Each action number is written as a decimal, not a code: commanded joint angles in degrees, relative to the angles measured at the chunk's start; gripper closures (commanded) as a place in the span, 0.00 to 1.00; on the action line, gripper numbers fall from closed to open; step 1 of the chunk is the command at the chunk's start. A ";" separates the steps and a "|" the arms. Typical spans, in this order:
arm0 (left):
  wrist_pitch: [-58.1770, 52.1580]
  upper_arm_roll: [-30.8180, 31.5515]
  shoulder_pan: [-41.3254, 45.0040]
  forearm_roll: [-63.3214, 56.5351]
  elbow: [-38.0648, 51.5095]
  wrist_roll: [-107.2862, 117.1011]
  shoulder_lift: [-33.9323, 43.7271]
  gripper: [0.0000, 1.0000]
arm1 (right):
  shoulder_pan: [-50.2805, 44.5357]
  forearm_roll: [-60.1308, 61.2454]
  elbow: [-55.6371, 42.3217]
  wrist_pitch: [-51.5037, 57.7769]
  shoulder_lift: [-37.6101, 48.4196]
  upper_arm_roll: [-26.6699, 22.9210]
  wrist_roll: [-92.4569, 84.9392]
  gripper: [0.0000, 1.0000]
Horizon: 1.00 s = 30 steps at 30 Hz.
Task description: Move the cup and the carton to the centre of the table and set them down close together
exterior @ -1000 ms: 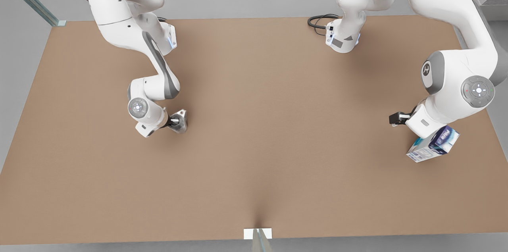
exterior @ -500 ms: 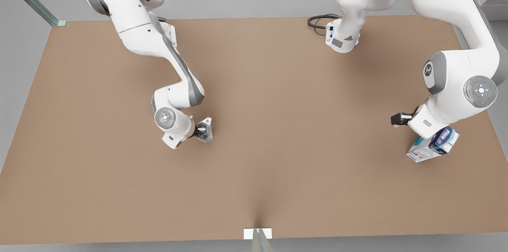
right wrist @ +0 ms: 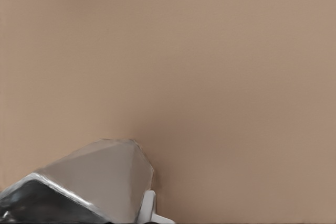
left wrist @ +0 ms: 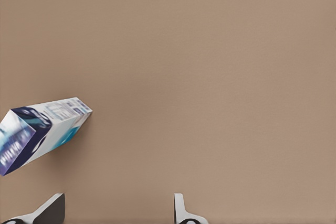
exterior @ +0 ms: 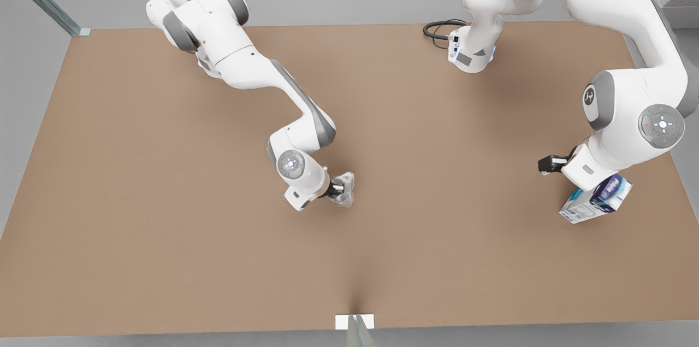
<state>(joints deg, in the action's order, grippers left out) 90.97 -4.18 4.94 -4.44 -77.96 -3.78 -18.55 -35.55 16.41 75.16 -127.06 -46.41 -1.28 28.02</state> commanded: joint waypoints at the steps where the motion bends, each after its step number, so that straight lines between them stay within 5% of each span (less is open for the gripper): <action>1: 0.00 -0.03 -0.02 0.04 0.00 0.00 0.00 0.00 | -0.05 -0.24 -1.59 0.23 -1.05 -0.04 0.46 0.79; 5: 0.00 -0.03 -0.11 0.04 0.00 0.00 0.00 0.00 | -0.84 -0.24 -11.00 0.15 -7.38 -0.30 1.95 0.79; 11: 0.00 -0.12 -0.02 0.04 0.00 0.00 0.09 0.00 | -1.19 -0.32 -12.67 0.58 -9.13 -1.36 1.95 0.79; 12: 0.00 -0.12 -0.02 0.04 0.00 0.00 0.18 0.00 | -1.28 -0.32 -12.67 0.58 -9.13 -1.45 1.95 0.76; 14: -0.09 -0.12 -0.02 0.04 0.09 0.00 0.27 0.00 | -1.28 -0.32 -12.58 0.58 -9.13 -1.53 1.95 0.51; 17: -0.09 -0.39 -0.02 0.04 0.09 0.00 0.36 0.00 | -1.28 -0.24 -12.58 0.58 -9.13 -1.53 2.13 0.34; 23: 0.00 -0.47 -0.02 -0.39 0.09 -4.02 0.27 0.00 | -1.28 -0.24 -12.49 0.50 -9.13 -1.54 2.31 0.34; 27: 4.74 -8.64 -0.28 -0.13 0.35 -34.88 -3.25 0.00 | -2.16 -0.06 -11.96 1.29 -7.46 -1.53 2.31 0.31; 30: 8.61 -13.30 -3.44 4.26 0.35 -47.28 -7.20 0.00 | -2.51 0.03 -11.09 1.38 -5.36 -1.53 2.30 0.11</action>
<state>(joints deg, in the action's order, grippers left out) 102.18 -17.43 0.07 -2.68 -77.61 -53.44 -26.84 -38.06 16.39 64.93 -125.68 -50.75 -2.81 30.24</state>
